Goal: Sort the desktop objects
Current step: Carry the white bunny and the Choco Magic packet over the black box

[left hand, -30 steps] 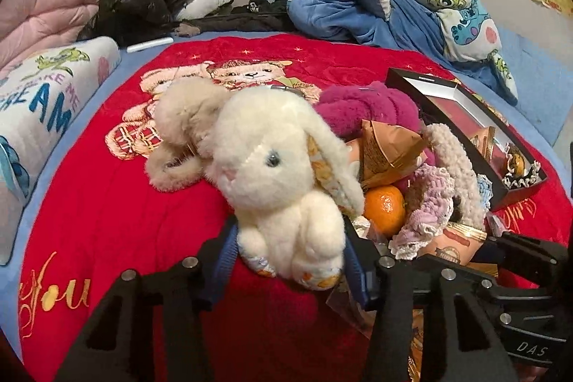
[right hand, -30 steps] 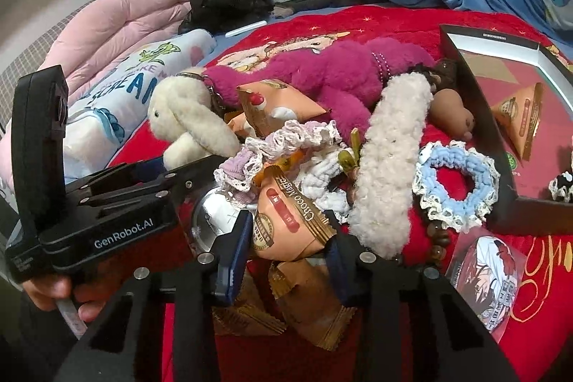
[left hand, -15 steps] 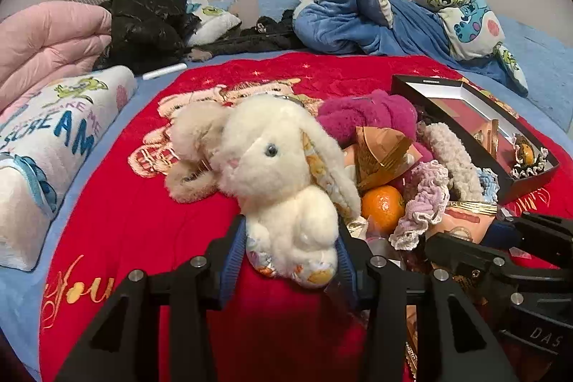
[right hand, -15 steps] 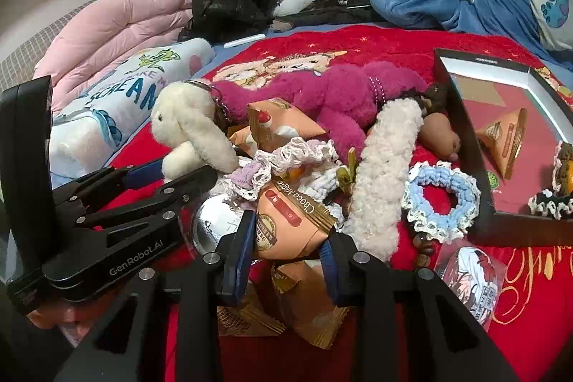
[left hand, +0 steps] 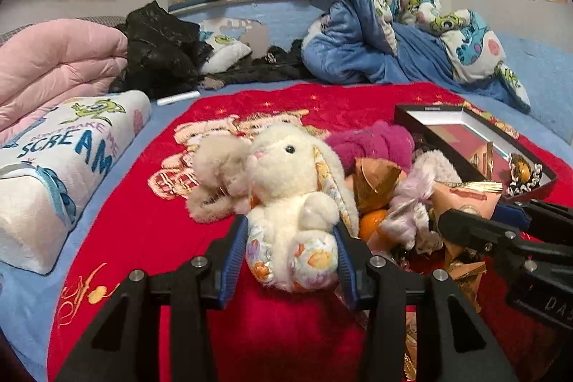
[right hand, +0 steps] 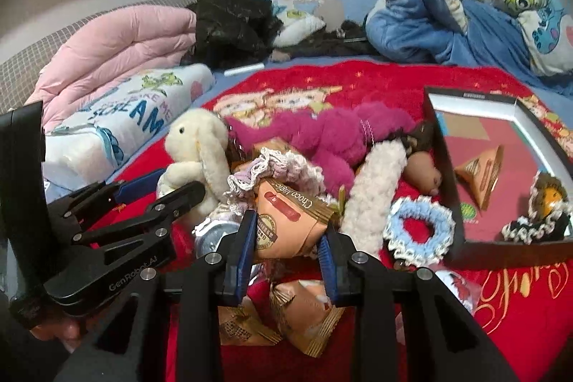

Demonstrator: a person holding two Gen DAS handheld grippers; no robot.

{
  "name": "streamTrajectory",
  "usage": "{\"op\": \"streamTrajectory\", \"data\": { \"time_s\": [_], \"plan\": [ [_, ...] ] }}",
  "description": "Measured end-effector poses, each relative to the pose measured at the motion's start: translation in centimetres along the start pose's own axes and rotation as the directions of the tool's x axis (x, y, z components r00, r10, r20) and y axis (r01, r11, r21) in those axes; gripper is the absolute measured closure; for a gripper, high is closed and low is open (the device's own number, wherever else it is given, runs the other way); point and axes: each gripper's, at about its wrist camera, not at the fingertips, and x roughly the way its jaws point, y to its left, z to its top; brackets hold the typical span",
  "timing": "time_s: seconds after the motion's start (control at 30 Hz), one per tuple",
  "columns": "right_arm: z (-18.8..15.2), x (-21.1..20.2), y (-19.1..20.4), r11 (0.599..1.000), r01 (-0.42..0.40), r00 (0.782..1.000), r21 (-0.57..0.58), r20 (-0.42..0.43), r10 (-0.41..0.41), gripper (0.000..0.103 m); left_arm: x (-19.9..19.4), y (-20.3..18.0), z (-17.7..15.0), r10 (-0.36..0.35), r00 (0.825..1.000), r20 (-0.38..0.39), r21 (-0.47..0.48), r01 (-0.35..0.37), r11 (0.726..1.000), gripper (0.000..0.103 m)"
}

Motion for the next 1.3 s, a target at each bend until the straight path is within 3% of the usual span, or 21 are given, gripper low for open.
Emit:
{"op": "streamTrajectory", "data": {
  "time_s": [0.23,0.47,0.97,1.3],
  "plan": [
    [0.6,-1.0,0.0,1.0,-0.004,0.999,0.0,0.053,0.004,0.072,-0.8,-0.4,-0.1,-0.003,1.0,0.021,0.005,0.003,1.0,0.056],
    [0.6,-1.1,-0.5,1.0,0.006,0.999,0.017,0.052,-0.007,0.072,-0.6,0.3,-0.1,-0.007,1.0,-0.001,-0.037,0.007,0.999,0.056],
    [0.8,-2.1,-2.0,0.998,0.007,0.998,0.065,0.058,-0.011,0.072,-2.3,-0.5,0.1,-0.001,0.999,0.044,-0.01,0.001,1.0,0.057],
    [1.0,-3.6,-2.7,0.996,0.003,0.996,0.086,0.085,-0.01,0.072,-4.1,-0.8,0.6,0.002,0.998,0.069,-0.024,0.0,1.0,0.074]
  ]
}}
